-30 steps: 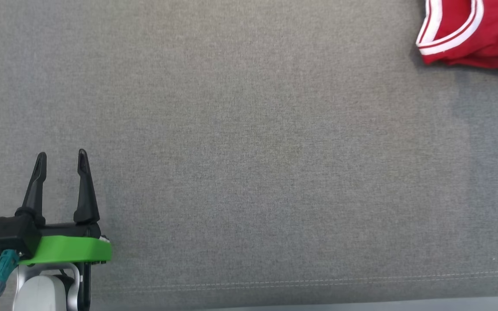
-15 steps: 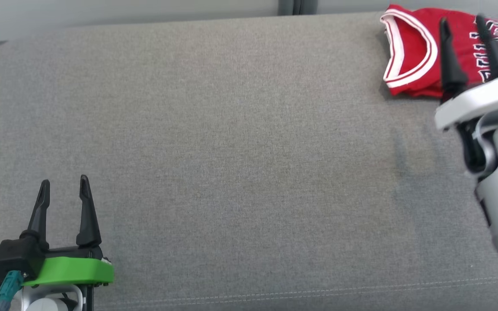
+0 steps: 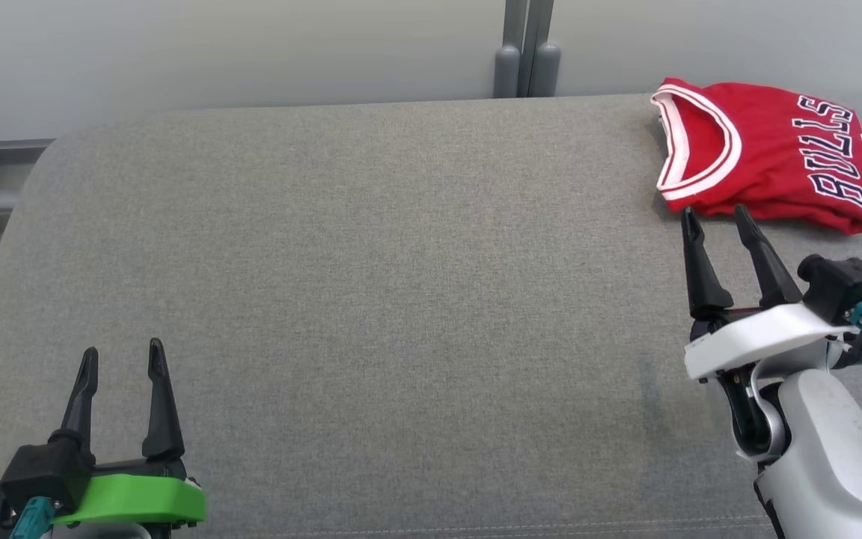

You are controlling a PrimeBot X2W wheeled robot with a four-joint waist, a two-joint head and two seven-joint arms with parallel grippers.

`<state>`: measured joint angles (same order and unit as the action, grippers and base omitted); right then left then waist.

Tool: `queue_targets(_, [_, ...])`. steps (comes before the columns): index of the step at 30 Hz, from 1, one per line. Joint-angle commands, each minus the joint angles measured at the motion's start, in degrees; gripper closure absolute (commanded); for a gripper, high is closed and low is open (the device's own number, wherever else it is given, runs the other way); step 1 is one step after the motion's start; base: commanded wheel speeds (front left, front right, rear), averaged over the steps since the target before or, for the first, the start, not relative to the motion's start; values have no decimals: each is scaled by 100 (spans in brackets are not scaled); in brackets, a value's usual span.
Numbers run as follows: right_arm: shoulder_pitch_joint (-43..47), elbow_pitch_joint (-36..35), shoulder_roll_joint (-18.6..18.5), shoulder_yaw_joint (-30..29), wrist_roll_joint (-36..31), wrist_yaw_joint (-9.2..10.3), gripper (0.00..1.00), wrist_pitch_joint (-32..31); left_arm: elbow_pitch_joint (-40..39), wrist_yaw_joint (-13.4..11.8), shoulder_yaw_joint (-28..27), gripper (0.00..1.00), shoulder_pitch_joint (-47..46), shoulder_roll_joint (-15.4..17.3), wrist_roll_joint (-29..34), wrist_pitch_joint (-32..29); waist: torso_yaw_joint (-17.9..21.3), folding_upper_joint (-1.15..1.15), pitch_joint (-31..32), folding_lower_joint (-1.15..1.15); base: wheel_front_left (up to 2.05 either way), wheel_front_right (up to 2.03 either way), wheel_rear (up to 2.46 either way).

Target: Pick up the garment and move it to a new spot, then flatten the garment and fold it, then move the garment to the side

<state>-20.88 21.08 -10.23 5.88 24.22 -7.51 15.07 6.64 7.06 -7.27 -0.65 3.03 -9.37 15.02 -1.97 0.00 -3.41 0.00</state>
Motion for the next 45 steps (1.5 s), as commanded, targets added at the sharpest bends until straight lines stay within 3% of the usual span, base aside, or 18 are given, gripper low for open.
queue_targets(1, [177,-77,32,-44,-61,5,0,18,-2,-28,15,0,107,-4,18,11,-62,0,143,0,0,0,0])
queue_targets(20, [1783,-948,648,-686,-1657,4,0,18,-52,-18,308,0,655,70,331,11,-77,0,581,0,0,0,0])
queue_targets(45, [1943,-1034,729,-696,-1532,4,0,19,-63,24,243,0,709,62,291,11,-11,0,532,0,0,0,0])
